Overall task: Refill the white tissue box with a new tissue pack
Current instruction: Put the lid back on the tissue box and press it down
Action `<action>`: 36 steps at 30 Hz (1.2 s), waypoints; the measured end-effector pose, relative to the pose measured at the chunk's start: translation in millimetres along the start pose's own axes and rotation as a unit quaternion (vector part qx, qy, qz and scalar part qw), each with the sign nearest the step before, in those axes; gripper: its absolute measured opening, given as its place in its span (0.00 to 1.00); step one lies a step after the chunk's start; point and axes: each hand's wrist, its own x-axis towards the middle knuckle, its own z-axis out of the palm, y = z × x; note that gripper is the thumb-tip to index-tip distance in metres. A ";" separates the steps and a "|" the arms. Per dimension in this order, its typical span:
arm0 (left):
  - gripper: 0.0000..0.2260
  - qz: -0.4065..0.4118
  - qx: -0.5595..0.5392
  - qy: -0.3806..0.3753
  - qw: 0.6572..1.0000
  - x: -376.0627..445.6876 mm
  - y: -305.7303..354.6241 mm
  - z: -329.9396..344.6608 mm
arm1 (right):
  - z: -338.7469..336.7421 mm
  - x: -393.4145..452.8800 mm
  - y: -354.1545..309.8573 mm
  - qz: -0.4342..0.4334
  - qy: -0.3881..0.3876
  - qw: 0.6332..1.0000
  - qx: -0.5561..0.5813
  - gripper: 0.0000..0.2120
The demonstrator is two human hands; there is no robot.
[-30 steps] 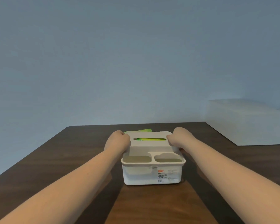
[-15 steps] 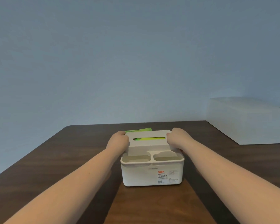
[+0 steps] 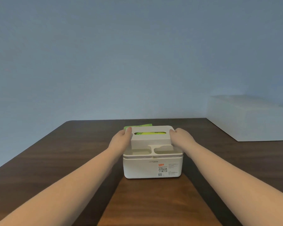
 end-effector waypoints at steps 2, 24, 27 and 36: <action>0.17 -0.006 -0.071 -0.027 0.997 -18.8 -4.1 -3.7 | 0.9 -11.8 7.4 -0.011 -0.005 0.998 0.054 0.17; 0.17 0.039 -0.126 -0.035 0.991 -48.6 -50.0 0.1 | 23.5 -61.2 57.3 -0.073 -0.057 0.950 0.299 0.19; 0.16 0.053 -0.115 -0.064 0.990 -48.5 -54.6 1.9 | 23.6 -58.8 58.9 -0.082 -0.055 0.951 0.293 0.19; 0.17 0.024 -0.164 -0.041 0.985 -54.2 -54.6 7.1 | 25.2 -62.3 63.1 -0.062 -0.047 0.937 0.340 0.14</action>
